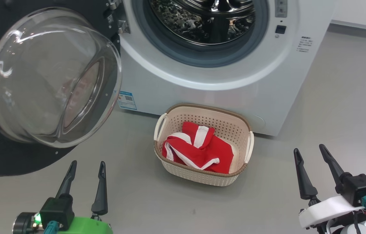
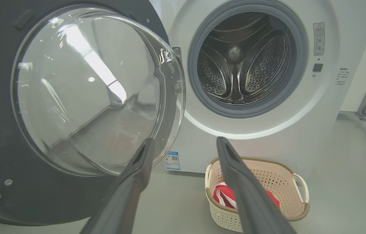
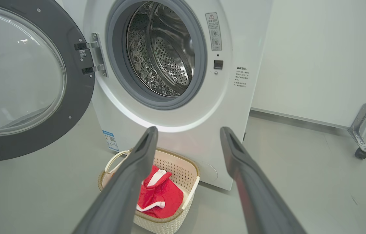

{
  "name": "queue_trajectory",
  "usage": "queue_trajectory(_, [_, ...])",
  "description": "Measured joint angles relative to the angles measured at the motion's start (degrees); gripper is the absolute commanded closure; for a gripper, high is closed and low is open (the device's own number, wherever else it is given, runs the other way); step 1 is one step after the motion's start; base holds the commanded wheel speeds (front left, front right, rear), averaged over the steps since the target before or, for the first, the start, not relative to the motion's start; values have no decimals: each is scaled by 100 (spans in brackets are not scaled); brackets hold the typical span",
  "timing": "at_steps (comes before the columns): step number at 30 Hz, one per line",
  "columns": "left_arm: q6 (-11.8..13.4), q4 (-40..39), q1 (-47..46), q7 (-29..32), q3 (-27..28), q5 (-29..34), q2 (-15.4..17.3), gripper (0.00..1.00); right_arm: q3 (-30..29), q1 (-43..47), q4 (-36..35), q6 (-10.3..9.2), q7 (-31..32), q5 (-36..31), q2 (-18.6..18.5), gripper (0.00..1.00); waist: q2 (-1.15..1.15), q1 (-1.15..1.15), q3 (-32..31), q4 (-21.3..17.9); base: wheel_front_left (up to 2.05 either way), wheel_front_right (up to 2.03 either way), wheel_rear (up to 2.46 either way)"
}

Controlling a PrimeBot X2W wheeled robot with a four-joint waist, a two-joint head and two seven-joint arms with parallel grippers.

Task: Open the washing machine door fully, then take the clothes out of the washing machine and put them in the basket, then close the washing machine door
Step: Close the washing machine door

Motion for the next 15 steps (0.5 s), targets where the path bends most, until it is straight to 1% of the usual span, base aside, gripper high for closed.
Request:
queue_trajectory(8, [5,44,-4,-48,1,-2,-12,0,48,0,-20,1,8,0,14,0,0,0,19,557,0,0,0])
queue_trajectory(15, [7,99,-6,-51,18,-12,-15,0,112,0,-14,2,9,0,70,0,0,0,-13,961,0,0,0])
